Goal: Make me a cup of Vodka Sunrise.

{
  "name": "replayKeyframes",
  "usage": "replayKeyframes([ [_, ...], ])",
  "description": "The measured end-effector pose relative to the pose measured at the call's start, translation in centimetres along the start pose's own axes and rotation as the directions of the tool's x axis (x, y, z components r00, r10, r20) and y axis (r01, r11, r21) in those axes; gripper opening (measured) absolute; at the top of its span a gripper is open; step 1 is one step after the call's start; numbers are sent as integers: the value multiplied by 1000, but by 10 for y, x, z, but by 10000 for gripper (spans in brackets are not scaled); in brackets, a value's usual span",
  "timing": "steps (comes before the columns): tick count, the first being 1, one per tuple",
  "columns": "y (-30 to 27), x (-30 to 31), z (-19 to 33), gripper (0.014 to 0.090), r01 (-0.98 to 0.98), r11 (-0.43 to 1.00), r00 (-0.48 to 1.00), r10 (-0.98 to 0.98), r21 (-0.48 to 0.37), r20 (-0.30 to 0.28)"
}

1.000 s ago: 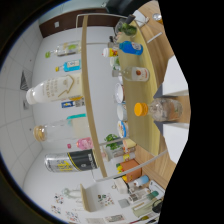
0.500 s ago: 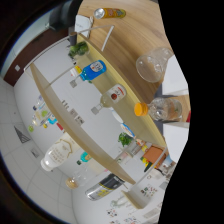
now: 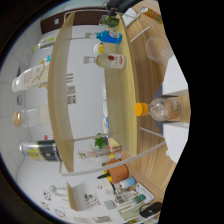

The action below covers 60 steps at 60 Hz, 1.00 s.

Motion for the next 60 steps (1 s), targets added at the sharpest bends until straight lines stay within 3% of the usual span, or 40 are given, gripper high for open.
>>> replayKeyframes([
  [19, 76, 9, 40, 351, 123, 980, 990, -133, -159, -54],
  [31, 99, 11, 52, 352, 111, 965, 990, -129, -238, -58],
  [60, 110, 12, 36, 382, 127, 964, 991, -135, -232, -20],
])
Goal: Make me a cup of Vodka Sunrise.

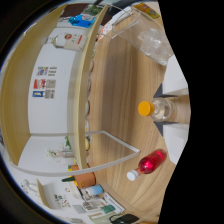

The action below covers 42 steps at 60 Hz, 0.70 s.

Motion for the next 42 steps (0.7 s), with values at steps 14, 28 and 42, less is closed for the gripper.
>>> replayKeyframes([
  [14, -19, -1, -26, 815, -15, 1000, 999, 14, 25, 45],
  [28, -74, 7, -105, 854, -56, 990, 996, 46, 127, 78],
  [42, -66, 58, -172, 860, -35, 985, 999, 33, 167, 16],
])
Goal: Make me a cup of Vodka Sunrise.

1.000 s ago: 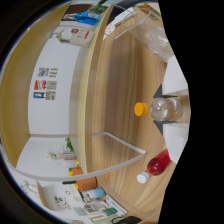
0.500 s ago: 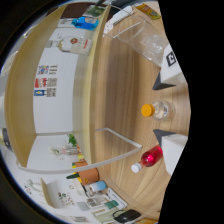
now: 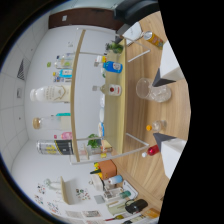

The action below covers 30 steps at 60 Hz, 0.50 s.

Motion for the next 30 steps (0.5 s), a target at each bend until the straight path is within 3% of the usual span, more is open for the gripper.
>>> replayKeyframes([
  [13, 2, 64, -39, 863, -34, 999, 995, 31, -28, -97],
  [20, -61, 92, -45, 863, -43, 997, 991, 50, 63, -126],
  [30, -173, 120, -33, 856, -24, 974, 992, 51, 225, -115],
])
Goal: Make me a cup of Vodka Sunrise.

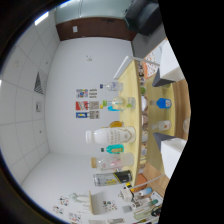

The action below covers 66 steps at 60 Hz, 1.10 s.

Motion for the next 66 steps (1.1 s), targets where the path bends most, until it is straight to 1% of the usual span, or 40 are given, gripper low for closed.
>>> replayKeyframes([
  [5, -42, 6, 26, 858, -3, 998, 1000, 3, 66, 13],
  [11, -72, 12, 58, 854, 7, 994, 1000, -10, 109, 21],
  [15, -83, 14, 79, 845, 19, 993, 999, -22, 115, 27],
  [18, -84, 14, 94, 810, 21, 995, 999, -25, 102, 35],
  [22, -75, 14, 112, 744, 19, 998, 999, -21, 67, 43],
  [25, -69, 17, 122, 676, 18, 999, 999, -20, 41, 42],
  [30, -61, 21, 132, 528, 18, 1000, 999, -19, 15, 31],
  [35, -57, 19, 135, 372, 7, 1000, 999, -7, 2, 45],
  [46, -58, 20, 130, 360, 9, 1000, 999, -9, 1, 45],
  [51, -63, 20, 120, 358, -4, 1000, 998, 4, 11, 57],
  [59, -76, 20, 78, 354, -30, 997, 997, 24, 74, 77],
  [66, -57, 19, 46, 353, -55, 994, 995, 47, 89, 89],
])
